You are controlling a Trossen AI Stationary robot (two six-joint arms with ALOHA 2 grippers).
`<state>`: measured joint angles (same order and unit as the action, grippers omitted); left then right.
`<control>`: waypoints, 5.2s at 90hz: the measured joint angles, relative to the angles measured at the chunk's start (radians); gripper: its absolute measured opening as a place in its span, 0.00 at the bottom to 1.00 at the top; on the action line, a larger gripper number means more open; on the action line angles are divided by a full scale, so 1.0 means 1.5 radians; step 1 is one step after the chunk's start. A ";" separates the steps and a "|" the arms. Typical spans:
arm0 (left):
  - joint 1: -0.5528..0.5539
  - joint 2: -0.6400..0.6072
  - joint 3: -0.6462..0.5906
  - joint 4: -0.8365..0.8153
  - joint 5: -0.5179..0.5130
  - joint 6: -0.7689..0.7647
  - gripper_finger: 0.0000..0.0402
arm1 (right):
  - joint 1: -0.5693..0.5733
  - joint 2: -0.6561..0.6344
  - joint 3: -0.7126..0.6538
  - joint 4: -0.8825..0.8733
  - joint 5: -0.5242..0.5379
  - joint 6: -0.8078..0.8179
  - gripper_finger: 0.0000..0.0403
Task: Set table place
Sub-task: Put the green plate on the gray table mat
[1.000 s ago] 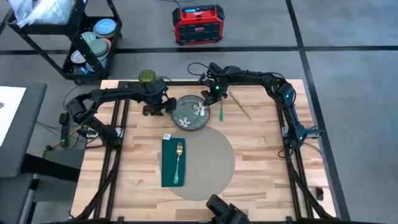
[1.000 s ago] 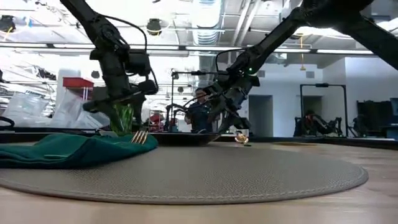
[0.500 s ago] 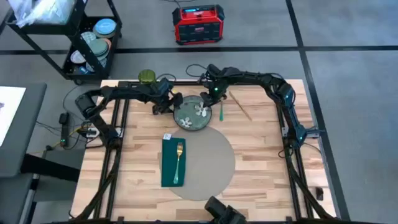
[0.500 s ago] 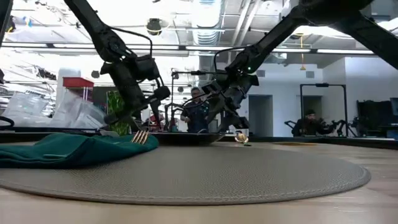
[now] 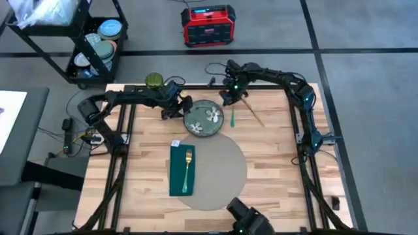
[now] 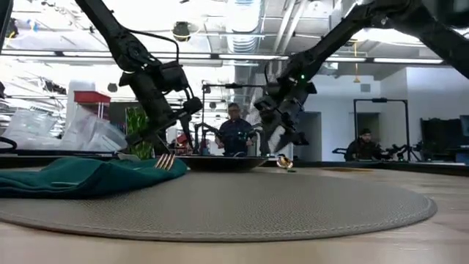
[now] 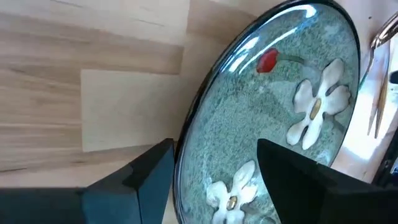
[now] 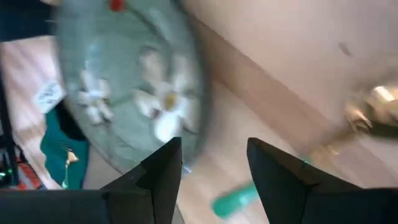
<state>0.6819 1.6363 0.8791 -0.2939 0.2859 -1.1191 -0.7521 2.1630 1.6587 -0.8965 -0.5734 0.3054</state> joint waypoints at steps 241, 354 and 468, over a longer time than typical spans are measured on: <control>-0.015 -0.011 -0.062 0.108 0.061 0.045 0.03 | 0.077 0.064 0.033 -0.015 -0.126 0.056 0.00; -0.366 -0.126 -0.032 -0.019 0.115 0.000 0.00 | 0.363 -0.025 0.038 -0.324 -0.010 -0.083 0.00; -0.464 -0.032 0.114 -0.189 -0.093 0.237 0.00 | 0.432 -0.147 -0.181 -0.092 0.031 -0.047 0.00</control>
<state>-0.0139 1.5883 1.0503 -0.5768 0.1458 -0.7631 -0.1036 1.9426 1.3870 -1.0338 -0.5276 0.2353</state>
